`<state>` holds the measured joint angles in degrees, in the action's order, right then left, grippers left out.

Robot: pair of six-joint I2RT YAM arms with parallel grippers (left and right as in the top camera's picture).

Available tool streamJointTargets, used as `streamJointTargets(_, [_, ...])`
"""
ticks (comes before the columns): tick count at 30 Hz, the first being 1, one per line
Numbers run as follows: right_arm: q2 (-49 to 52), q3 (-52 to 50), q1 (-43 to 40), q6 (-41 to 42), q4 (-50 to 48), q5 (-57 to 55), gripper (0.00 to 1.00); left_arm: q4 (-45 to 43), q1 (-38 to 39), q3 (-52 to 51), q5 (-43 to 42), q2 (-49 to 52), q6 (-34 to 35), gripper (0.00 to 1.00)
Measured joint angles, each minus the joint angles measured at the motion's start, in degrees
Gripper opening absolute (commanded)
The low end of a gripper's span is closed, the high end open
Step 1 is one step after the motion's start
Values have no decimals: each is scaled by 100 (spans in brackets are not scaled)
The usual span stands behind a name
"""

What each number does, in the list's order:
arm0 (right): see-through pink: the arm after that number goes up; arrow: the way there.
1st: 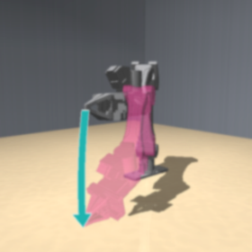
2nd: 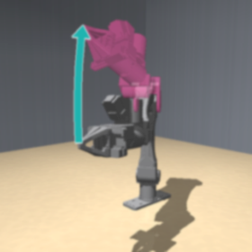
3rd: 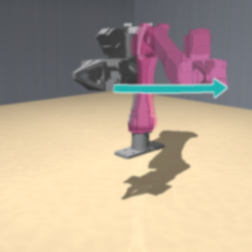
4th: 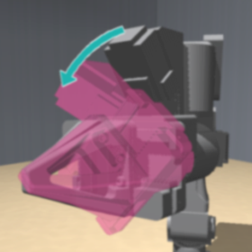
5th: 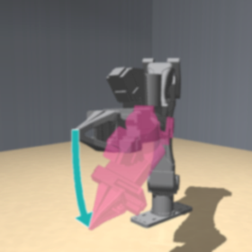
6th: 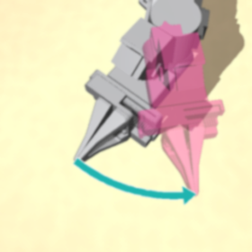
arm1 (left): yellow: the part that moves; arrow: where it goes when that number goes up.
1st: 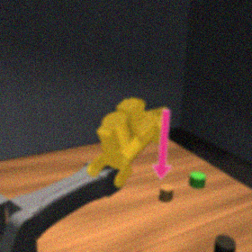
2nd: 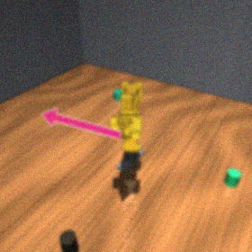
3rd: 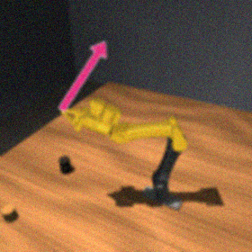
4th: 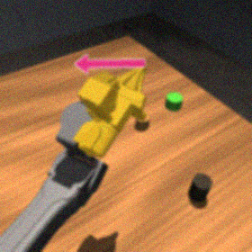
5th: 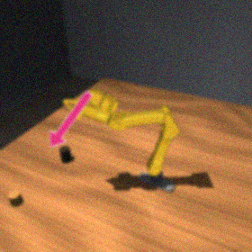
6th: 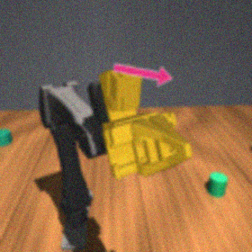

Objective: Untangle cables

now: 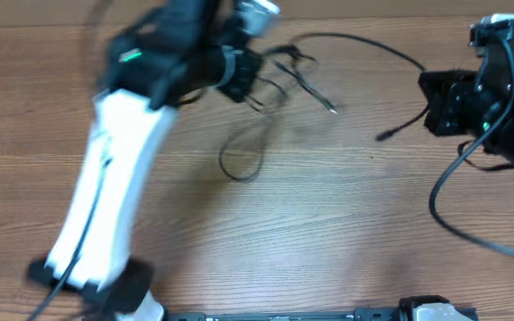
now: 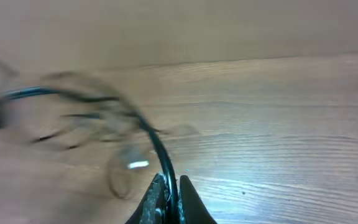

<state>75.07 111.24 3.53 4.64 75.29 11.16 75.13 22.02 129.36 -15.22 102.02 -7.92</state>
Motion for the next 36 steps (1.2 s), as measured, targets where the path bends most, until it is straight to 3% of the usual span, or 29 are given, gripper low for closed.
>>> streamJointTargets(4, [479, 15, -678, 153, -57, 125, 4, 654, -317, 109, 518, -1080, 398, 4])
streamJointTargets(8, [918, 15, -1794, 452, -109, 549, 4, 1104, -623, 109, 951, -1478, 870, 4])
streamJointTargets(14, [1241, 15, -3869, 667, -282, 1547, 4, 1303, -1172, 107, 1320, -1923, 1362, 4])
streamJointTargets(18, [1451, 15, -4588, 715, -332, 1563, 4, 1366, -1502, 107, 1672, -2380, 1473, 4])
streamJointTargets(28, [1976, -24, -4030, 673, -125, 1633, 4, 1360, -1539, 107, 2098, -2557, 1751, 4])
streamJointTargets(36, [1982, -26, -1836, 319, 125, 1561, 4, 501, -1355, 107, 737, -1405, 1832, 4])
